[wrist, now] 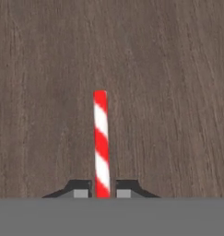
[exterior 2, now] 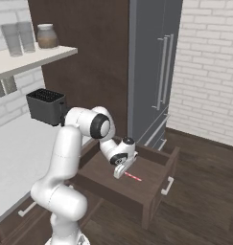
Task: Take a straw from the drawer in front and place it inside the glass cup on the dining counter.
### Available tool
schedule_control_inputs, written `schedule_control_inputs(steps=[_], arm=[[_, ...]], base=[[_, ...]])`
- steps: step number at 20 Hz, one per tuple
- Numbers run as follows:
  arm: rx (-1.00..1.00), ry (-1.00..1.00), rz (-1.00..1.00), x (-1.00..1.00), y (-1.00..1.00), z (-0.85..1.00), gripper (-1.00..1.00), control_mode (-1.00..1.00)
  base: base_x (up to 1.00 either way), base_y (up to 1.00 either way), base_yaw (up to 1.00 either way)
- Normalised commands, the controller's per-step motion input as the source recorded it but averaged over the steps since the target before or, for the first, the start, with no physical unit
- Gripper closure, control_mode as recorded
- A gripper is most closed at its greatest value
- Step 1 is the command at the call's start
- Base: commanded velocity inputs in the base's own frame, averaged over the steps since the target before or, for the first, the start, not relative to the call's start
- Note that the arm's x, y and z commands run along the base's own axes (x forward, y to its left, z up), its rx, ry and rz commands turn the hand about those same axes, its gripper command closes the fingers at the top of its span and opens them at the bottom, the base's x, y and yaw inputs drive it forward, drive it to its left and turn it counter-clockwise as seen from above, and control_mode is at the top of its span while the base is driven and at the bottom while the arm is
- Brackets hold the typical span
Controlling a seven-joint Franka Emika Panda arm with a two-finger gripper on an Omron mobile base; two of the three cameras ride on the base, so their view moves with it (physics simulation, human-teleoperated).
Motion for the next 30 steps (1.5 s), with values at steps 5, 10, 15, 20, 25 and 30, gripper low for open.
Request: schedule_control_inputs(steps=[5,10,15,20,25,30], arm=[[0.00,-0.01,0.00,0.19,0.00,0.11,1.00,-1.00],[0.00,0.00,0.00,0.09,0.00,0.40,1.00,-1.00],[0.00,0.00,0.00,-0.06,0.00,0.91,1.00,-1.00],[0.00,0.00,0.00,-0.34,0.00,1.00,1.00,-1.00],[0.02,0.00,-0.03,-0.46,0.00,1.00,1.00,-1.00],[0.02,0.00,-0.08,-0.52,0.04,0.96,1.00,-1.00]], base=[[0.00,0.00,0.00],[0.00,0.00,0.00],[0.00,0.00,0.00],[0.00,0.00,0.00],[0.00,0.00,0.00],[0.00,0.00,0.00]])
